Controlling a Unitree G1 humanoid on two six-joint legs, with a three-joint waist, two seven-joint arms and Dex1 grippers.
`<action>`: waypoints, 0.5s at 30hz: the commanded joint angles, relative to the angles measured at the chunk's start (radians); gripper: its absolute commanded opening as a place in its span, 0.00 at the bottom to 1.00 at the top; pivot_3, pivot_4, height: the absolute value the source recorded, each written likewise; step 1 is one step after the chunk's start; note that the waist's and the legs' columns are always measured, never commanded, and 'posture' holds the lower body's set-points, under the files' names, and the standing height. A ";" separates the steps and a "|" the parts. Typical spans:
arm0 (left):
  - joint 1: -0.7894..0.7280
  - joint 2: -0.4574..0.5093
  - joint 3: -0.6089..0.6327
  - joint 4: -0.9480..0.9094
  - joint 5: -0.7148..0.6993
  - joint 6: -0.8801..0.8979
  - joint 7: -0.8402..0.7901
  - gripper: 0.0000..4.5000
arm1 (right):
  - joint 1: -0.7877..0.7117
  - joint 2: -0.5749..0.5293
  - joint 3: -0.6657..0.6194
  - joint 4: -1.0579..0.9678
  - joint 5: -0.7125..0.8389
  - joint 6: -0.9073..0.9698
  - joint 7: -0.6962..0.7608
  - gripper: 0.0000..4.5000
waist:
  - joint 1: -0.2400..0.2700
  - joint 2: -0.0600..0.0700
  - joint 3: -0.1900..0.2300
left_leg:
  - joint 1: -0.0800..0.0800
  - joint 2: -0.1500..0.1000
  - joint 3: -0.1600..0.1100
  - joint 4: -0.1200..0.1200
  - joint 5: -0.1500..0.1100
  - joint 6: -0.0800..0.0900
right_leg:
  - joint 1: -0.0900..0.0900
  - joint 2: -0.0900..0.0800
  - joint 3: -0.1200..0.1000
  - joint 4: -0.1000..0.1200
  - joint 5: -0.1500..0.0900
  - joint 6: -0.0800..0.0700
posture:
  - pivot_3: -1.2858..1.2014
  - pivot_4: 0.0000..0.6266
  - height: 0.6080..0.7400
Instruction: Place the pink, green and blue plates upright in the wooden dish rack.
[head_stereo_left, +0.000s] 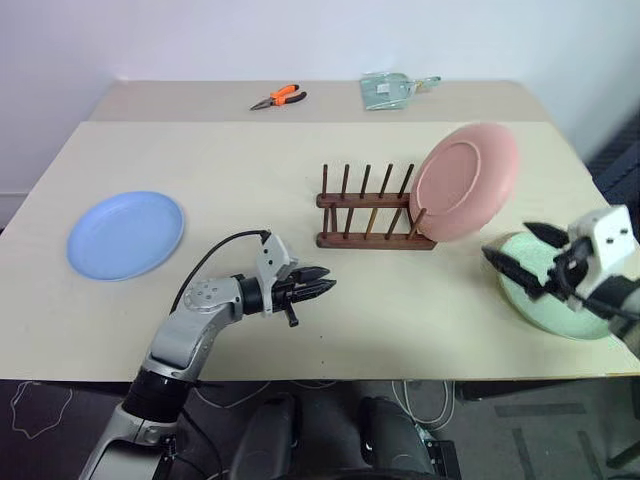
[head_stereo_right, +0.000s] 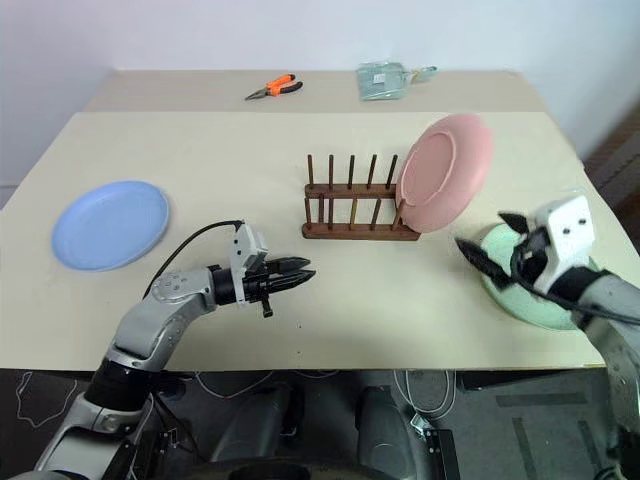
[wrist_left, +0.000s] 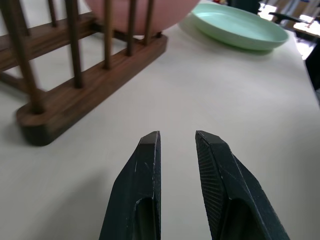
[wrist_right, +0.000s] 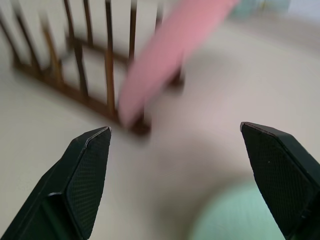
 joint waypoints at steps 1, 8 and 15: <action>-0.030 -0.014 -0.014 0.002 -0.009 -0.016 -0.018 0.24 | 0.031 0.000 0.056 -0.017 -0.121 -0.071 -0.042 0.94 | -0.006 0.001 0.000 | 0.000 0.000 0.000 0.000 0.000 0.000 | 0.000 0.000 0.001 0.000 0.000 0.000 | 0.52 0.24 0.98; -0.047 -0.024 -0.028 0.021 -0.004 -0.022 -0.033 0.24 | 0.002 0.059 0.137 -0.017 -0.201 -0.061 -0.117 0.94 | 0.000 0.001 0.000 | 0.000 0.000 0.001 0.001 0.000 0.000 | 0.000 0.002 0.001 0.001 0.000 0.000 | 0.52 0.24 0.98; -0.041 -0.024 -0.038 0.015 0.001 -0.021 -0.036 0.24 | -0.036 0.049 0.208 0.123 -0.351 -0.010 -0.202 0.66 | 0.000 0.001 0.000 | 0.000 -0.001 0.001 0.001 0.000 0.000 | 0.000 0.001 0.001 0.000 0.000 0.000 | 0.52 0.24 0.98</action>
